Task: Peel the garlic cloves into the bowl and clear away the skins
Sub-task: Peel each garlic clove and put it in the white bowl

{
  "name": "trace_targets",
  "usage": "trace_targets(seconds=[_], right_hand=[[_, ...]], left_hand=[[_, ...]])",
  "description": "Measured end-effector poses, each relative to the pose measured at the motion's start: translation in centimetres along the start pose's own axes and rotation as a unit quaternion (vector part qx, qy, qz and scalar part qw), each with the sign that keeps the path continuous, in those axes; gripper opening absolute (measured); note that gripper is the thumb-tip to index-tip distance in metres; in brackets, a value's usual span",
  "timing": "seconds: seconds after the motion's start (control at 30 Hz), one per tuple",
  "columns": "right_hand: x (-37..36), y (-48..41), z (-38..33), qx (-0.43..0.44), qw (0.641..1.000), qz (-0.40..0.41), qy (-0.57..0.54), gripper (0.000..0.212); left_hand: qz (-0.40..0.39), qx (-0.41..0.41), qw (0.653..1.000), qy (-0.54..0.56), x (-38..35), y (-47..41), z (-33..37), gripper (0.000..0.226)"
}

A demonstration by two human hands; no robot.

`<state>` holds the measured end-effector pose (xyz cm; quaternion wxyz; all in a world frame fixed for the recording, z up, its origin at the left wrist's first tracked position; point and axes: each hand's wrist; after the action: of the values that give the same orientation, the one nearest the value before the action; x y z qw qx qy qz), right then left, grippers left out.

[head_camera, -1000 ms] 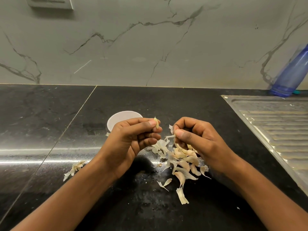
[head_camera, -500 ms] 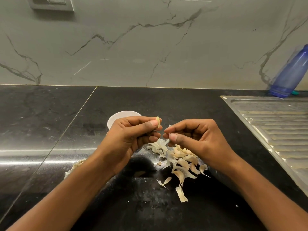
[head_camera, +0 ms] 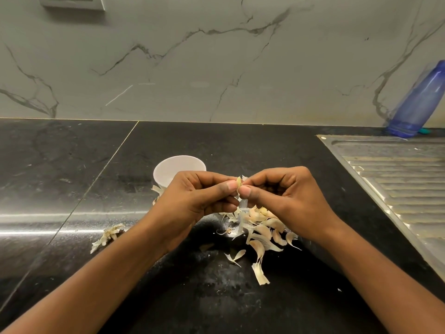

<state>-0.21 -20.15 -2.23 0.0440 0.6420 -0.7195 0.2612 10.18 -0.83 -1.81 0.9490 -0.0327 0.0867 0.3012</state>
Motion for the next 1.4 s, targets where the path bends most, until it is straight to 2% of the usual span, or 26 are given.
trace_targets(seconds=[0.37, 0.5, 0.57, 0.67, 0.77, 0.87, 0.97, 1.03, 1.23, 1.4], right_hand=[[0.0, 0.0, 0.3, 0.004, 0.999, -0.015, 0.033, 0.009], [0.6, -0.1, 0.5, 0.004, 0.999, 0.028, 0.032, 0.004], [1.0, 0.0, 0.5, 0.004, 0.998, 0.053, 0.031, 0.004], [1.3, 0.0, 0.8, 0.008, 0.998, 0.048, 0.028, 0.006], [1.1, 0.0, 1.3, 0.022, 0.996, -0.013, 0.081, 0.010], [0.8, 0.1, 1.9, 0.032, 0.989, -0.065, 0.125, 0.019], [1.2, 0.2, 1.9, 0.014, 0.987, -0.070, 0.145, 0.009], [1.8, 0.2, 1.8, 0.002, 0.988, -0.060, 0.144, 0.001], [3.9, 0.1, 2.1, -0.049, 0.982, -0.047, 0.174, 0.009], [4.9, 0.1, 2.5, -0.083, 0.968, -0.047, 0.230, 0.016]], left_hand=[[-0.003, -0.008, 1.000, -0.016, 0.2, -0.1, -0.4, 0.027], [0.021, -0.012, 1.000, -0.009, 0.8, -0.1, 0.2, 0.027], [0.039, -0.033, 0.996, -0.070, 1.2, 0.0, 0.6, 0.026], [0.090, -0.065, 0.975, -0.191, 2.1, 0.1, 1.2, 0.019], [0.149, -0.091, 0.950, -0.260, 3.4, -0.1, 1.5, 0.008], [0.215, -0.103, 0.886, -0.398, 4.7, -0.2, 1.5, 0.007], [0.259, -0.072, 0.849, -0.455, 6.2, -0.4, 1.5, 0.014], [0.270, -0.049, 0.838, -0.472, 6.7, -0.6, 1.5, 0.018], [0.267, -0.005, 0.812, -0.519, 6.4, -0.5, 1.6, 0.016], [0.254, -0.006, 0.829, -0.499, 6.3, -0.6, 1.6, 0.013]])
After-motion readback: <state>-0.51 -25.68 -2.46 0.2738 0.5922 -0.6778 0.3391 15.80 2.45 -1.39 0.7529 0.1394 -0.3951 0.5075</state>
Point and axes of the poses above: each hand's wrist, its own y-axis away from the middle knuckle, its own x-axis out of the back of the hand, z = x × y, and after that the axes turned 8 degrees about -z, right-handed
